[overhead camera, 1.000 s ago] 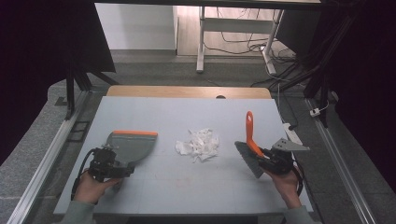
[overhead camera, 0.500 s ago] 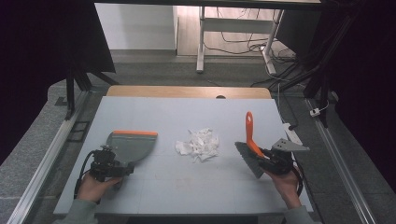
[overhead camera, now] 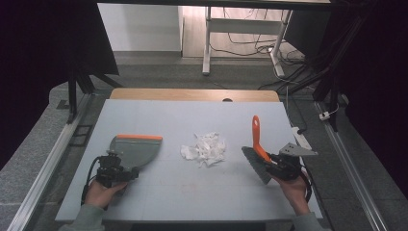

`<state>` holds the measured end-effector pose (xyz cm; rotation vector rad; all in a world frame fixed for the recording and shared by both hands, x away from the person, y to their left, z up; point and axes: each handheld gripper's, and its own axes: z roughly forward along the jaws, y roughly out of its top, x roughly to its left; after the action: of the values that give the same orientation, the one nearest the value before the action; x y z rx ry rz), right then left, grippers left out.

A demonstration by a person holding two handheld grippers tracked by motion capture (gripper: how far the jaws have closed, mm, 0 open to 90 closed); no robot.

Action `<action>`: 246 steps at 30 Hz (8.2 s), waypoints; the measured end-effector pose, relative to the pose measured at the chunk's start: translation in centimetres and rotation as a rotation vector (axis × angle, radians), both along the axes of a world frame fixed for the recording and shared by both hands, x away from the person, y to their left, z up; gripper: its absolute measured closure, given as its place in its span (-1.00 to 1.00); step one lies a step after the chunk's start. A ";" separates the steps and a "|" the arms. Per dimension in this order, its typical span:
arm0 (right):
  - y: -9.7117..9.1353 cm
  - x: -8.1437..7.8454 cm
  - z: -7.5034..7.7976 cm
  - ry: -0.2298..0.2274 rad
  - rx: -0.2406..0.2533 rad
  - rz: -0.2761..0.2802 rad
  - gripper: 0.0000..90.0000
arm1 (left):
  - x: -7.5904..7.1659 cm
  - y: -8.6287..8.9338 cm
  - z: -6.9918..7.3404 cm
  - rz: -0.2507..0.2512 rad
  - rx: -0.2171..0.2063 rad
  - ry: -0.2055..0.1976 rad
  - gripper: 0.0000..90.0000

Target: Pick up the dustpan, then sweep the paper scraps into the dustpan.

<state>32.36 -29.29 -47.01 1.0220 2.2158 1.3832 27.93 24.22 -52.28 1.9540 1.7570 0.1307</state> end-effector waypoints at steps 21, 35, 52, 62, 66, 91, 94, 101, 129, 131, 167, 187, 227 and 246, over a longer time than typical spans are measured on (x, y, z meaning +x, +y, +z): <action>0.0 0.0 0.0 -0.005 -0.008 -0.003 0.56 | 0.1 0.6 0.0 0.027 -0.066 -0.013 0.36; 0.0 -0.1 0.1 -0.015 -0.004 -0.002 0.56 | 0.1 1.0 0.1 0.021 -0.071 -0.030 0.36; 0.0 -0.2 0.2 -0.022 -0.005 0.007 0.56 | -0.1 1.5 0.3 0.014 -0.075 -0.072 0.37; -0.1 -0.2 0.3 -0.028 0.001 0.004 0.56 | -0.3 1.7 0.5 0.005 -0.075 -0.102 0.37; -0.1 -0.2 0.3 -0.029 0.000 0.003 0.56 | -0.4 1.9 0.8 0.007 -0.078 -0.136 0.37; -0.1 -0.1 0.4 -0.033 0.000 -0.018 0.56 | 0.3 4.2 1.1 -0.118 -0.157 -0.289 0.37; -0.1 -0.2 0.5 -0.034 0.000 -0.017 0.56 | 0.3 4.2 1.2 -0.133 -0.167 -0.305 0.37; -0.1 -0.3 0.6 -0.038 0.005 -0.015 0.56 | -0.1 3.9 1.7 -0.189 -0.163 -0.348 0.37; -0.1 -0.3 0.8 -0.044 0.003 -0.018 0.56 | -1.6 3.5 3.7 -0.446 -0.145 -0.426 0.37; -0.1 -0.3 0.7 -0.043 0.002 -0.018 0.56 | -1.7 3.4 3.7 -0.473 -0.142 -0.424 0.37; 1.0 0.0 1.3 -0.056 0.006 -0.012 0.56 | -2.0 1.0 3.6 -0.668 -0.088 -0.356 0.37; 3.5 1.9 1.8 -0.048 0.010 -0.023 0.56 | -2.0 0.4 3.0 -0.740 -0.093 -0.291 0.37; 7.6 7.6 0.3 0.020 -0.052 -0.108 0.56 | -1.7 0.0 1.7 -0.788 -0.042 -0.181 0.36; 9.8 11.2 -0.2 0.048 -0.084 -0.139 0.56 | -1.3 -0.6 1.2 -0.773 -0.066 -0.164 0.36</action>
<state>43.52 -19.47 -47.25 1.1663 2.1706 1.2080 26.63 23.59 -51.07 2.3438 0.8044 -0.0372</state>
